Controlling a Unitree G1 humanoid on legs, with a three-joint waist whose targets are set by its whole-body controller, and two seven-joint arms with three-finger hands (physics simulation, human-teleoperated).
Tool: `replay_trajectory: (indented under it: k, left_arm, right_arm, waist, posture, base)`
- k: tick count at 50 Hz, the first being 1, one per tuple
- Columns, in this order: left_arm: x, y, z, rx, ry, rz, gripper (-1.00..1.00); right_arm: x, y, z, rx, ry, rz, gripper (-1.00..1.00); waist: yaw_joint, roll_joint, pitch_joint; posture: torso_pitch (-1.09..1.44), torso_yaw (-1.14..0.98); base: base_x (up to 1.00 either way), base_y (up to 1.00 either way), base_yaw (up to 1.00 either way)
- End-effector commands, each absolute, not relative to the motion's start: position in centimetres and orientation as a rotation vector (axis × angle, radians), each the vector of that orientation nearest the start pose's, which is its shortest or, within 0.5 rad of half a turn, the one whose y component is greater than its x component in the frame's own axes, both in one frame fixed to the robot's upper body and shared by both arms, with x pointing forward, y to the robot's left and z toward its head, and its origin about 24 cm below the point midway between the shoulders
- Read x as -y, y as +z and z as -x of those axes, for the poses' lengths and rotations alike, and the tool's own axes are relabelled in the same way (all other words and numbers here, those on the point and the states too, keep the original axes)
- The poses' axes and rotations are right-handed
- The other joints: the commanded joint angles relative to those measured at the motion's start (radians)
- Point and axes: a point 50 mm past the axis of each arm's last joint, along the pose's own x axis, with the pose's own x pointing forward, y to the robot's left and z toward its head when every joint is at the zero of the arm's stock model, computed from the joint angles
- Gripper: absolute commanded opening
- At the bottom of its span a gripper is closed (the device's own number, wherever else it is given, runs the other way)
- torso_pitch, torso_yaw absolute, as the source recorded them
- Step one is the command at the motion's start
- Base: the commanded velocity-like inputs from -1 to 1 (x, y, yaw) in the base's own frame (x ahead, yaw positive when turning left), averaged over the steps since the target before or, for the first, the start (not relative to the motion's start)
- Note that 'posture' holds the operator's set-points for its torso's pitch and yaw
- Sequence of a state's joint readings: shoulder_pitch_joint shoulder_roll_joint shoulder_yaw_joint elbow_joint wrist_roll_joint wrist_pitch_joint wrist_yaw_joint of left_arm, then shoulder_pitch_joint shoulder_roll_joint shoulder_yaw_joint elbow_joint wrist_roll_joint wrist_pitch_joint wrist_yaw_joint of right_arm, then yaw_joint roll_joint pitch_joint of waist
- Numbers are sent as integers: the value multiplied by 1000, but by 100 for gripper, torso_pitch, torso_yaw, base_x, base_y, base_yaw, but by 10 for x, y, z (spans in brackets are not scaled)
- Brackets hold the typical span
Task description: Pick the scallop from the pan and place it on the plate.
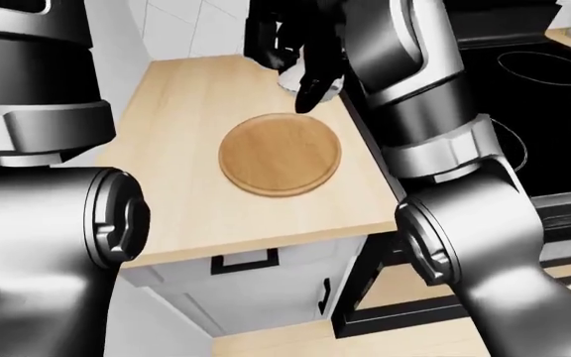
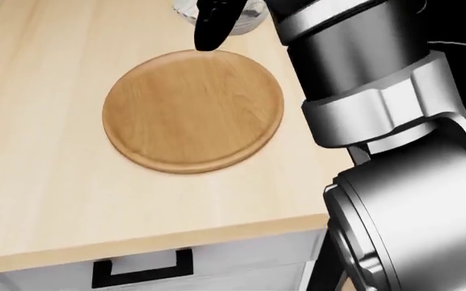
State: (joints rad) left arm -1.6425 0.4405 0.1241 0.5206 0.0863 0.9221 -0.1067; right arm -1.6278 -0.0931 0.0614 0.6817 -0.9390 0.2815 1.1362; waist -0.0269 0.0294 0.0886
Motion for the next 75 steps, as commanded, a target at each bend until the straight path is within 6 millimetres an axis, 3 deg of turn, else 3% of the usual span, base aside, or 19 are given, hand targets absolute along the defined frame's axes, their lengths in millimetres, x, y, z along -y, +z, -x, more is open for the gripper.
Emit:
replay_trajectory:
  k: [1,6,34,56,75]
  left_arm:
    - [-171,451,-342,308,112,-213,100]
    - [-170,446,-344,301,108,-211,100]
    - [-170,443,-346,296,109,-212,100]
    - [-169,444,-346,297,107,-217,100]
    - [-170,441,-347,294,110,-218,100]
  right_arm:
    - [17,396,-345,168,653,1331,-100]
    - [16,386,-344,164,668,1337,-100]
    - [-7,376,-331,200,722,1347,-100]
    - [-11,351,-326,168,762,1365,-100]
    - [-6,336,-335,129,742,1384,-100]
  waist:
    - [0,4,-35]
    - [-1,4,-36]
    - [-18,16,-38]
    - [-22,23,-38]
    - [-18,22,-44]
  posture:
    - [0,0]
    - [0,0]
    - [0,0]
    - [0,0]
    - [0,0]
  base:
    - [0,0,0]
    - [0,0,0]
    - [0,0,0]
    - [0,0,0]
    - [0,0,0]
